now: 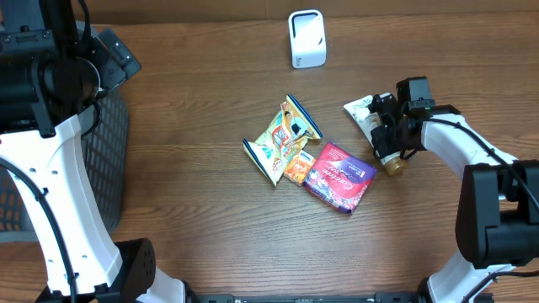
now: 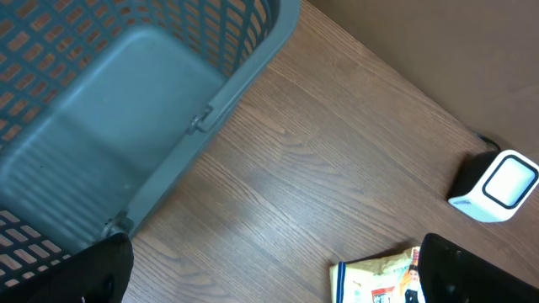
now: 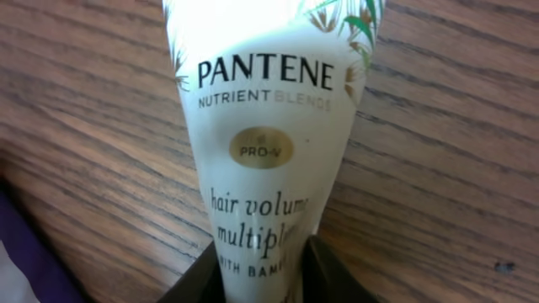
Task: Scan the item barcode
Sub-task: 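Lift the tube and carry it toward the scanner window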
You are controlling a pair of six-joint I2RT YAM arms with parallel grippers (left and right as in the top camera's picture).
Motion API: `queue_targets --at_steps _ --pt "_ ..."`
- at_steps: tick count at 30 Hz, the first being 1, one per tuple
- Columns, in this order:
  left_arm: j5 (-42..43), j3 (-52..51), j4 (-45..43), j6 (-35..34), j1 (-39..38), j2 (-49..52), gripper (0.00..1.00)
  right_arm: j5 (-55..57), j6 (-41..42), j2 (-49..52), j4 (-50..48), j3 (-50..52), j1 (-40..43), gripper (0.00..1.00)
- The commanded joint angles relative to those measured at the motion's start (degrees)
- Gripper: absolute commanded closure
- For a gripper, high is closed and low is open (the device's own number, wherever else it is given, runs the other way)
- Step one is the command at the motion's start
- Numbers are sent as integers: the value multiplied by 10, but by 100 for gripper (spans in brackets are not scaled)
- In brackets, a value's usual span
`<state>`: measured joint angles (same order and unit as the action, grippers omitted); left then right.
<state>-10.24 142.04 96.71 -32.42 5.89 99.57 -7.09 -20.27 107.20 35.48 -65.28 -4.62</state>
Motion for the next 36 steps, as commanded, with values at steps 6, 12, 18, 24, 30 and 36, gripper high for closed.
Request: queue_targets --at_steps 6,12,18,24,30,36 --pt "-2 -2 1 7 2 -2 0 -19 91 3 44 -80 -1 87" --pt "-2 -2 1 7 2 -2 0 -101 153 3 122 -178 -1 92" --pt "-2 -2 1 7 2 -2 0 -325 160 3 202 -263 -1 96" --pt "-2 -2 1 7 2 -2 0 -577 160 3 194 -267 -1 96" --pt "-2 -2 1 7 2 -2 0 -728 161 3 187 -267 -2 96" --pt "-2 -2 1 7 2 -2 0 -788 209 3 187 -267 -3 96"
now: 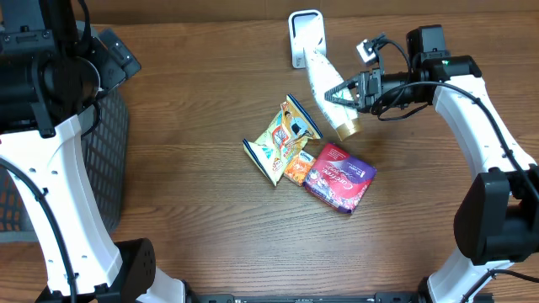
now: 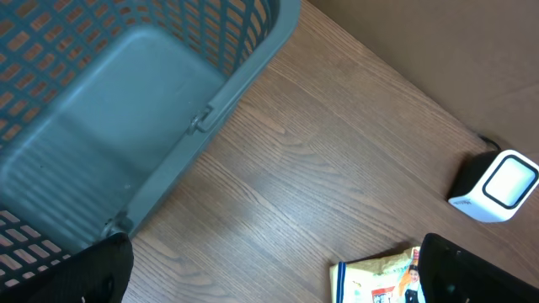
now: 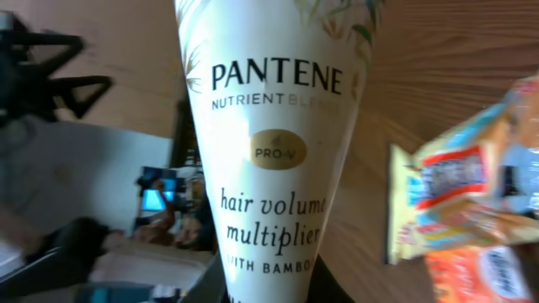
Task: Scan the item barcode
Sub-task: 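Lift the tube and carry it toward the scanner window, then hold the tube in front of the scanner window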
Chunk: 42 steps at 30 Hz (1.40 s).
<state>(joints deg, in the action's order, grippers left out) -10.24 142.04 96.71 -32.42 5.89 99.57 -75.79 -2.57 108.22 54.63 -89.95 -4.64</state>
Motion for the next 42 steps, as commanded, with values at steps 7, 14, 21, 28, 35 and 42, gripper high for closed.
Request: queue_targets --at_steps 7,14,21,28,35,42 --pt "-2 -2 1 7 2 -2 0 -141 69 -7 -2 -20 -2 96" --pt "-2 -2 1 7 2 -2 0 -141 86 -7 2 -19 -2 96" --pt "-2 -2 1 7 2 -2 0 -141 86 -7 2 -19 -2 96" --pt "-2 -2 1 7 2 -2 0 -129 86 -7 -3 -19 -2 96" --pt "-2 -2 1 7 2 -2 0 211 259 -7 -65 -19 -15 96" --pt "-2 -2 1 7 2 -2 0 532 308 -7 -209 -19 -79 96"
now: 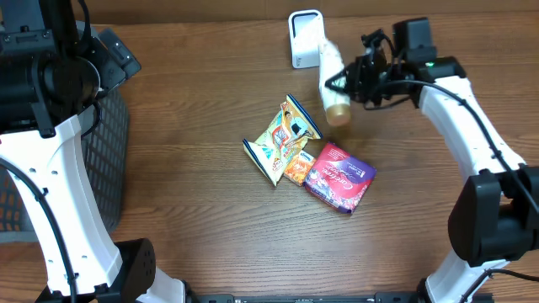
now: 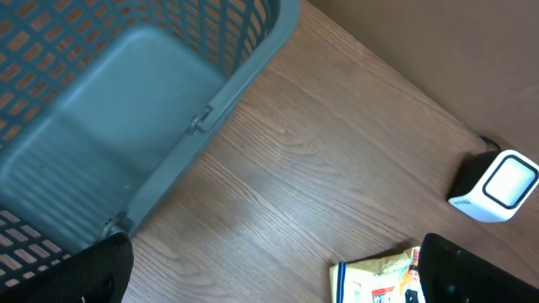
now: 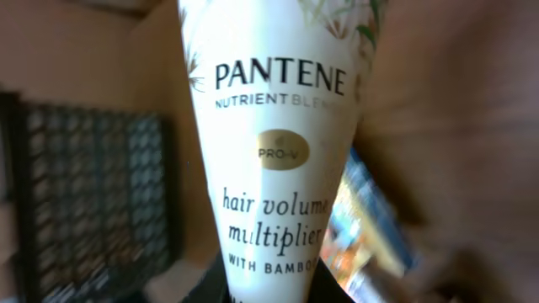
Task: Scan the item barcode
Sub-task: 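Hold the tube in front of the scanner window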
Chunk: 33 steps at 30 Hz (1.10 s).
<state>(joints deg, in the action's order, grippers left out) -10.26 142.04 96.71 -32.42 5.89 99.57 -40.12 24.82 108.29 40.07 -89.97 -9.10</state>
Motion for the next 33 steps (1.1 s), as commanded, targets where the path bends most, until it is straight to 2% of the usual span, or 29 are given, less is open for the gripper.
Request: queue_targets --at_steps 1,7,13,22,25,29,33 --pt "-2 -2 1 7 2 -2 0 217 36 -8 -86 -19 -46 96" --pt "-2 -2 1 7 2 -2 0 473 69 -5 -191 -19 -119 96" --pt "-2 -2 1 7 2 -2 0 625 169 32 -304 -19 -159 96" --pt "-2 -2 1 7 2 -2 0 641 296 142 -487 -19 -156 96" --pt "-2 -2 1 7 2 -2 0 641 296 171 -537 -19 -156 96" --pt "-2 -2 1 7 1 -1 0 630 286 188 -554 -19 -156 96" --pt "-2 -2 1 7 1 0 0 612 178 191 -554 -19 -156 96"
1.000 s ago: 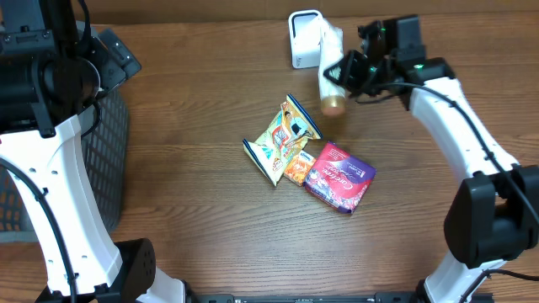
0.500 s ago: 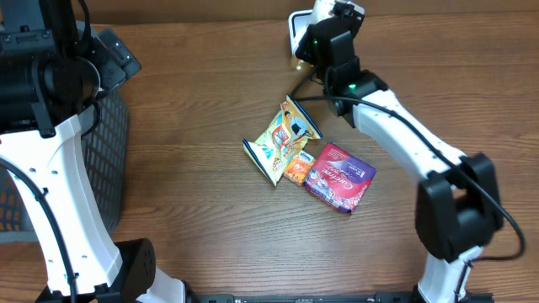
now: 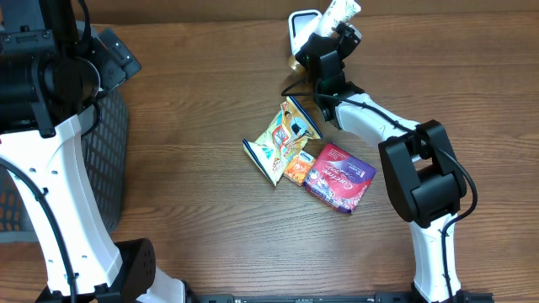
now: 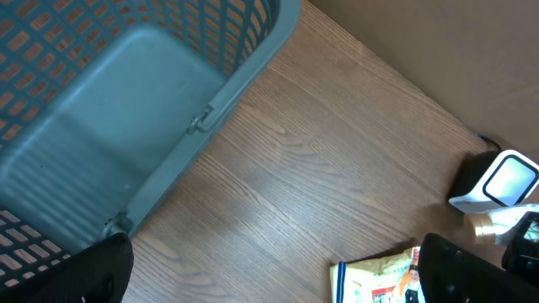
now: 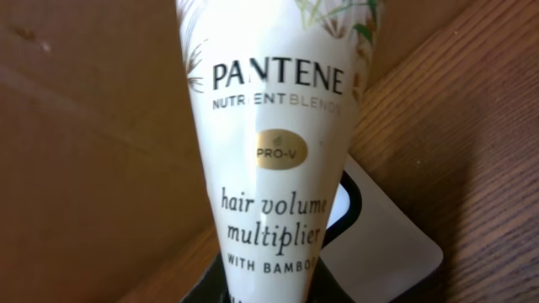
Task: Scan the item barcode
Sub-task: 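Hold the tube in front of the scanner window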
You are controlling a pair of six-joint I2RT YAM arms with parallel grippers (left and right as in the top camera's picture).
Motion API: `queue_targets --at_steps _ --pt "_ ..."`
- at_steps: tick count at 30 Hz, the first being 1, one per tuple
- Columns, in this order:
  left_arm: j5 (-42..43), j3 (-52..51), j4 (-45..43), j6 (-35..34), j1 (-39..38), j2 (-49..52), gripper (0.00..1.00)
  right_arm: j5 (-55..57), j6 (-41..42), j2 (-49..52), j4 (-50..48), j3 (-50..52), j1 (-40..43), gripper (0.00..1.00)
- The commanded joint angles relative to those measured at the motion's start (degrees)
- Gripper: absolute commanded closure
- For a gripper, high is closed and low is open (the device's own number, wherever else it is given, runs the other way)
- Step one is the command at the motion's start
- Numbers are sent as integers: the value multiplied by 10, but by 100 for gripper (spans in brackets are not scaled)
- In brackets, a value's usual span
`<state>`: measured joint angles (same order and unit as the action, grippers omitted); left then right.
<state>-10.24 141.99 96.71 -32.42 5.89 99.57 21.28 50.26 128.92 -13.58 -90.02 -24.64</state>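
Note:
A white Pantene tube (image 5: 278, 143) fills the right wrist view, with my right gripper (image 5: 274, 288) shut on its lower end. Directly behind it stands the white barcode scanner (image 5: 383, 240) with its dark-rimmed window. From overhead the right gripper (image 3: 325, 44) holds the tube (image 3: 342, 10) over the scanner (image 3: 298, 23) at the table's far edge, the gold cap (image 3: 295, 63) pointing down-left. The tube's barcode is hidden. My left gripper (image 4: 278, 282) hangs open and empty high at the left, by the basket.
A dark mesh basket (image 3: 114, 160) stands at the left edge. Mid-table lie a yellow snack packet (image 3: 282, 135), a small orange packet (image 3: 296, 168) and a purple pouch (image 3: 339, 175). A brown wall rises just behind the scanner.
My right gripper has carried the tube from just right of the scanner to directly over it, and the tube now points toward the back wall. The left arm is unchanged.
First my right gripper was shut on the tube lying on the table at the right. Then it held the tube in the air near the scanner. Later the tube hung just right of the scanner, and now it is against the scanner's window.

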Motion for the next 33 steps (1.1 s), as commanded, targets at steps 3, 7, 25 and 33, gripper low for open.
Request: queue_targets --at_steps 3,7,25,33 --pt "-2 -2 1 7 1 0 0 -4 -197 -15 -17 -19 0 96" --pt "-2 -2 1 7 1 1 0 -5 -324 -15 -9 -19 0 96" --pt "-2 -2 1 7 1 1 0 -6 -365 -17 -92 -20 0 96" --pt "-2 -2 1 7 1 1 0 133 -365 -59 -61 -24 3 97"
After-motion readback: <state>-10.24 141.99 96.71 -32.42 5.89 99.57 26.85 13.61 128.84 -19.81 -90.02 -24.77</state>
